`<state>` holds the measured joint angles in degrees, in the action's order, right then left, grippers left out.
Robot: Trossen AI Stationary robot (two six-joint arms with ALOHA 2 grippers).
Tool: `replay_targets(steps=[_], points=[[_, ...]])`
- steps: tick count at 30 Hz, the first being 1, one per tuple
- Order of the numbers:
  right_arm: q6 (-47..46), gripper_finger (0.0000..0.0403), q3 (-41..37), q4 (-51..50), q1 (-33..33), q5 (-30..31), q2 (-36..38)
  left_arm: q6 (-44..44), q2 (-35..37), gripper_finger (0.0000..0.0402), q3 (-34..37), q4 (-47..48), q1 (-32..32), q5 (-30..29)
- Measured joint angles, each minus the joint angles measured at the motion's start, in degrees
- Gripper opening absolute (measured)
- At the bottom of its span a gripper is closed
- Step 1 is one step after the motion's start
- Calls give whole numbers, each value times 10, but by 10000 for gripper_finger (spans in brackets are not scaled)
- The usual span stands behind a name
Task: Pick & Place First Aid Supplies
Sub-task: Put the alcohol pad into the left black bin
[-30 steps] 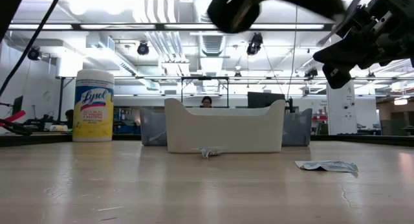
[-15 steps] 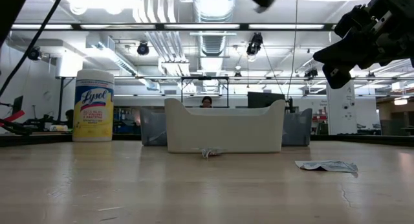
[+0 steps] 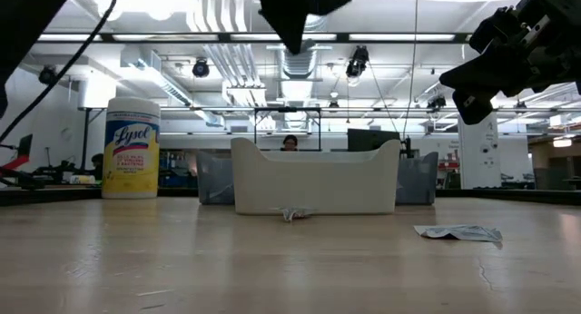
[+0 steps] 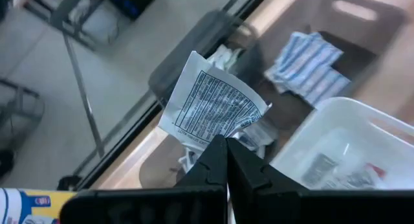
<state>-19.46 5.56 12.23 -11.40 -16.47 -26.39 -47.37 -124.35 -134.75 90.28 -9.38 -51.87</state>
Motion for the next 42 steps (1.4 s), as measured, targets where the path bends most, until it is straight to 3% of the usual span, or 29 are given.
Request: replay_targets(steps=[8, 19, 31, 42], points=[[0, 8, 0, 0, 0, 0, 0, 46, 9, 0, 25, -3, 85, 74], [0, 8, 0, 1, 0, 0, 0, 243, 10, 0, 89, -4, 172, 137], [0, 8, 0, 1, 0, 0, 0, 402, 27, 0, 202, -131, 191, 230], [2, 8, 0, 1, 0, 0, 0, 463, 28, 0, 225, -145, 215, 316]])
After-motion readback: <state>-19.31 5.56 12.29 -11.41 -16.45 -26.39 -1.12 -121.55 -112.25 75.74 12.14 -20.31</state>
